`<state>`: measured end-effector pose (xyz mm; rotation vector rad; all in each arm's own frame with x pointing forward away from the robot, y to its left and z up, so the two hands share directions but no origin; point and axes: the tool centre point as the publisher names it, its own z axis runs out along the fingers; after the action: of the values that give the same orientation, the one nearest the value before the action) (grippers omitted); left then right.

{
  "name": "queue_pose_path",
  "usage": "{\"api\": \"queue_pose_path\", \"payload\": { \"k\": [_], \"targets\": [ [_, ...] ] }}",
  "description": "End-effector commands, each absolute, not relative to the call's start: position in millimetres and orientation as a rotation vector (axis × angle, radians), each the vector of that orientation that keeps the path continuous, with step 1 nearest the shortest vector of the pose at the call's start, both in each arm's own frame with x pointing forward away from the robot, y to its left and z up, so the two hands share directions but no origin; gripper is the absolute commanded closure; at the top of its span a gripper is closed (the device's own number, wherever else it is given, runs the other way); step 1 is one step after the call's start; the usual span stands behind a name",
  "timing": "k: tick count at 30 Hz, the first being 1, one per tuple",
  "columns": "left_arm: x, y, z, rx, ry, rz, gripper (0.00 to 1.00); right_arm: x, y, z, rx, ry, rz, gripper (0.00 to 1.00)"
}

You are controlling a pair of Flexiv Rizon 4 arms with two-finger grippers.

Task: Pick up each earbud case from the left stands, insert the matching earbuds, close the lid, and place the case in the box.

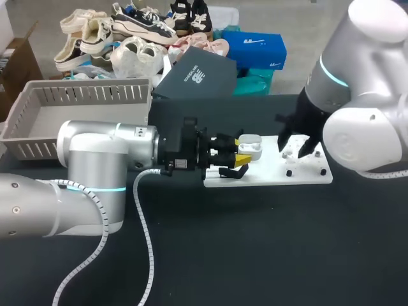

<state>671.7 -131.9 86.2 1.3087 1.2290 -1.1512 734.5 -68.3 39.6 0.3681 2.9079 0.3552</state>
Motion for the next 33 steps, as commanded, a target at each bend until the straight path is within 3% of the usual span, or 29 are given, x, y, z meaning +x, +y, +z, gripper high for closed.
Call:
{"api": "queue_pose_path", "payload": {
  "k": [1, 33],
  "targets": [
    [670, -132, 86, 1.303, 1.231, -1.144, 1.0, 736, -70, 38, 0.386, 2.895, 0.37, 0.57],
    [670, -132, 86, 1.303, 1.231, -1.144, 1.0, 744, -67, 26, 0.464, 2.886, 0.427, 0.64]
  ]
}}
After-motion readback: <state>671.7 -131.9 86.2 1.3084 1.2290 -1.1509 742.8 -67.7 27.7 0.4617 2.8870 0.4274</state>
